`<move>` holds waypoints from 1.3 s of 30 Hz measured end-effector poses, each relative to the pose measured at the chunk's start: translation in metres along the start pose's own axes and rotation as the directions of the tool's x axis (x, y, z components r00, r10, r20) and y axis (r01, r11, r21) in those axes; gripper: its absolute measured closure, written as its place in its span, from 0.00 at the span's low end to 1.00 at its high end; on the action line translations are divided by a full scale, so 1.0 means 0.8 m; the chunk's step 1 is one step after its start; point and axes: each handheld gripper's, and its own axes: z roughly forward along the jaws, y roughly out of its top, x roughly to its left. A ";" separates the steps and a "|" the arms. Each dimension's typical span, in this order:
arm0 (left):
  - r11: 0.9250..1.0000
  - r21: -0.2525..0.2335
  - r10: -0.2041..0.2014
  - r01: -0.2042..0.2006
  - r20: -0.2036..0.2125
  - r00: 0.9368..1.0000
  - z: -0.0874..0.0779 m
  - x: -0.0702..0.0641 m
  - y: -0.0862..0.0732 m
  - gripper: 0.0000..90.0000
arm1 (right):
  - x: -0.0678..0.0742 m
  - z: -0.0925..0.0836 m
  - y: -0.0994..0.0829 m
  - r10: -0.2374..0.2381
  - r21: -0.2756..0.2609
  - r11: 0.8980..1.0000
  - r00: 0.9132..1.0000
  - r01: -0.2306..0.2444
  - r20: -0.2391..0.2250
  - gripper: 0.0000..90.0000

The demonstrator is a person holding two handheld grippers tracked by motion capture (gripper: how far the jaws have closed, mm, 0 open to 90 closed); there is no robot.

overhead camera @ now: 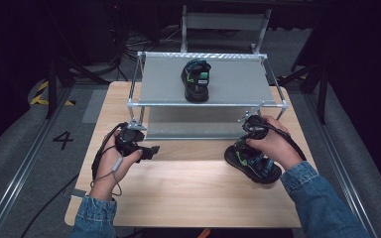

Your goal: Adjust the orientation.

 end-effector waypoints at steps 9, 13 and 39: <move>1.000 0.004 0.007 -0.007 0.004 1.000 0.000 0.003 -0.001 0.32 | 0.025 -0.025 -0.005 -0.035 0.027 0.999 0.999 0.036 -0.007 0.91; 1.000 0.003 0.001 -0.001 0.006 1.000 0.002 0.000 0.000 0.32 | 0.046 -0.045 -0.022 -0.041 0.024 0.999 0.997 0.043 -0.059 0.91; 0.999 0.037 0.015 -0.016 0.026 1.000 0.018 -0.005 -0.004 0.33 | 0.098 -0.080 -0.110 0.058 -0.086 0.994 0.995 -0.065 -0.075 0.56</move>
